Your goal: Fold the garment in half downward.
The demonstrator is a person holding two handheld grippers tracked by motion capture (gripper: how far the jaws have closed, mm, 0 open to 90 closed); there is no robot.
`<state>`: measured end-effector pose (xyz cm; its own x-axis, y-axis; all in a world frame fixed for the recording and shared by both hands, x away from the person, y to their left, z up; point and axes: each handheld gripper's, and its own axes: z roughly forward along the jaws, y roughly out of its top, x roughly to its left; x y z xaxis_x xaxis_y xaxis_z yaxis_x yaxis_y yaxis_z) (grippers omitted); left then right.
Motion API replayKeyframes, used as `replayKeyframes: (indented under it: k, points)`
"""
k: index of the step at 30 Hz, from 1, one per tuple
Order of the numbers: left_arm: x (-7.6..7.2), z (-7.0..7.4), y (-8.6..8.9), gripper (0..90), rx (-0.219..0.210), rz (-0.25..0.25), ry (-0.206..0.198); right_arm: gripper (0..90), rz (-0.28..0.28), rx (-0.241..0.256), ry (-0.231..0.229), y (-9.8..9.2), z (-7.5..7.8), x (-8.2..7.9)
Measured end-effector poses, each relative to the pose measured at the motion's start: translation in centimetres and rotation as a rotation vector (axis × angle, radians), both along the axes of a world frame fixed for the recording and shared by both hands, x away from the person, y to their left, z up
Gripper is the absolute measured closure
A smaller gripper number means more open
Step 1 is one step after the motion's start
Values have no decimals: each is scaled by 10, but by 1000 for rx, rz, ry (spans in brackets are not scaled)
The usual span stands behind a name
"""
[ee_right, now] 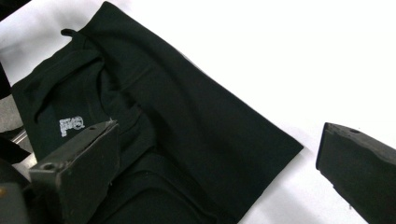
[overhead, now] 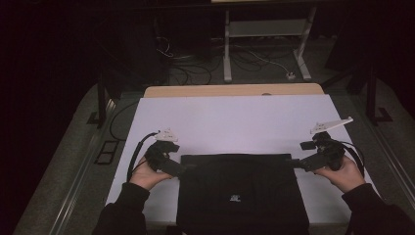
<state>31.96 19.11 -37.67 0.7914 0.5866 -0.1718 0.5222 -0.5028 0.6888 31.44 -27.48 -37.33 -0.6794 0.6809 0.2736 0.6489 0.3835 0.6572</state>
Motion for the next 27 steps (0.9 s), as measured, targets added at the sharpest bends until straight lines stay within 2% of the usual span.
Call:
replayKeyframes:
  k: [20, 25, 27]
  points:
    - [18, -25, 13, 0, -16, 49, 42, 0, -20, -7, 6, -3, -16, 21]
    - [23, -31, 18, 0, -14, 91, 47, 0, -27, -11, 12, -3, -21, 26]
    - [24, -33, 19, 0, -30, 107, 51, 0, -29, -10, 14, -4, -23, 27]
